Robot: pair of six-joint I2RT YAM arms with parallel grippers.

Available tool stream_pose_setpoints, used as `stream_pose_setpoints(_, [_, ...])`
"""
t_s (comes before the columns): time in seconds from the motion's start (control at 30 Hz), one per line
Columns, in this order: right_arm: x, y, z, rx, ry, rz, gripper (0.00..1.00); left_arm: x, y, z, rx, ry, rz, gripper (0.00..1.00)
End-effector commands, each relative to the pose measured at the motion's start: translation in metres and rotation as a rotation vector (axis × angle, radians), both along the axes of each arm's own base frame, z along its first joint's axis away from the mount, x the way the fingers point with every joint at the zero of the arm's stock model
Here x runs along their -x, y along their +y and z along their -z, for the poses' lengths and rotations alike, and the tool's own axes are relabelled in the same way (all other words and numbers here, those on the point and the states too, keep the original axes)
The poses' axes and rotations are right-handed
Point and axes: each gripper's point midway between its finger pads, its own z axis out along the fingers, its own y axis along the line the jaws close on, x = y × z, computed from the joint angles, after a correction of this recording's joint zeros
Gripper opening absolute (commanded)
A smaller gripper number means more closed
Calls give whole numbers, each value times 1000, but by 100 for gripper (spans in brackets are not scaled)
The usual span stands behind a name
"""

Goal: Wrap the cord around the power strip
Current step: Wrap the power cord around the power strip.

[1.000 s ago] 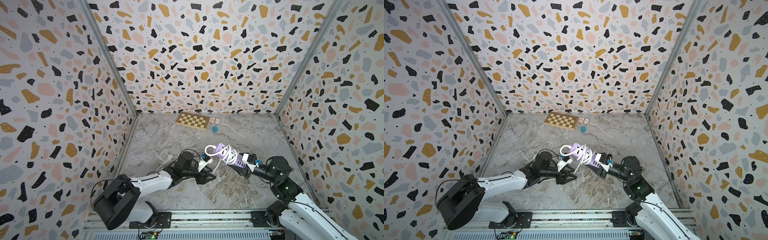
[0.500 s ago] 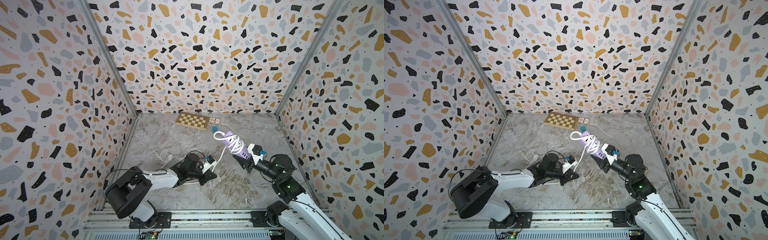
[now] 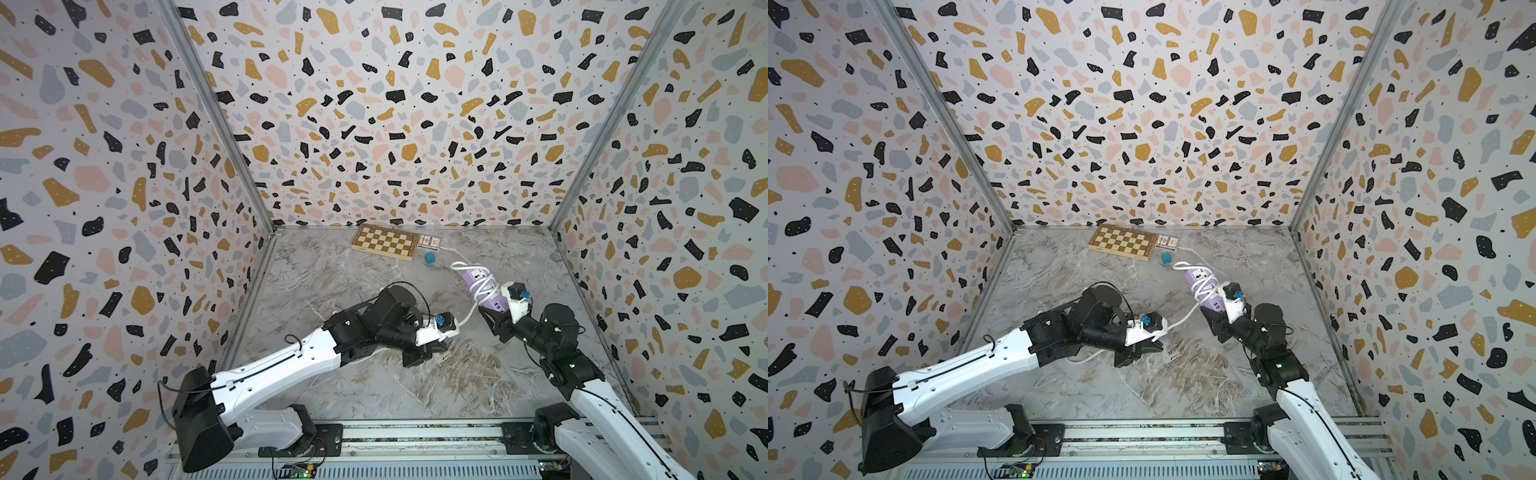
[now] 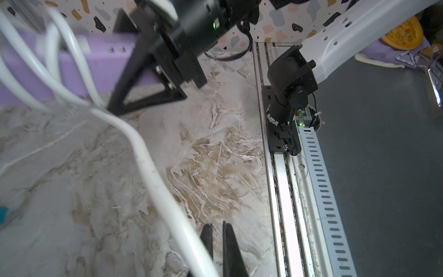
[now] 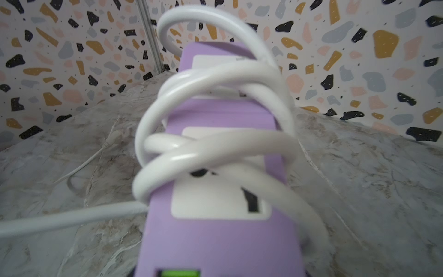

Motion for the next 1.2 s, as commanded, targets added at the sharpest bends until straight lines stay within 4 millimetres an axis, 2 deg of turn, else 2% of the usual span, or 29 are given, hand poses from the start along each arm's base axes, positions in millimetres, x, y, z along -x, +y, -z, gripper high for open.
stream_pose_setpoints(0.0, [13,21,16,153,-28,-63,0,1,5,-41,-47,-174,95,0])
stream_pose_setpoints(0.07, [33,44,28,203,-50,-163,0,-14,1,-59,-78,-238,75,0])
stream_pose_setpoints(0.13, [51,59,31,223,-83,-242,0,-32,2,-70,-135,-292,27,0])
stream_pose_setpoints(0.3, [103,97,21,188,-187,-552,0,-58,8,-77,-203,-304,-45,0])
stream_pose_setpoints(0.47, [154,123,12,169,-304,-807,0,-86,26,-56,-269,-134,-133,2])
stream_pose_setpoints(0.57, [171,127,-1,151,-395,-882,0,-98,31,-24,-338,-36,-141,6])
stream_pose_setpoints(0.63, [181,128,-17,107,-456,-922,0,-103,31,-3,-325,84,-129,11])
stream_pose_setpoints(0.73, [187,125,-41,41,-522,-926,0,-102,27,14,-235,264,-77,27])
stream_pose_setpoints(0.93, [175,110,-70,-40,-590,-794,0,-98,25,54,-114,382,-71,45])
stream_pose_setpoints(1.17, [153,96,-80,-87,-544,-722,0,-89,27,100,-45,430,-111,50])
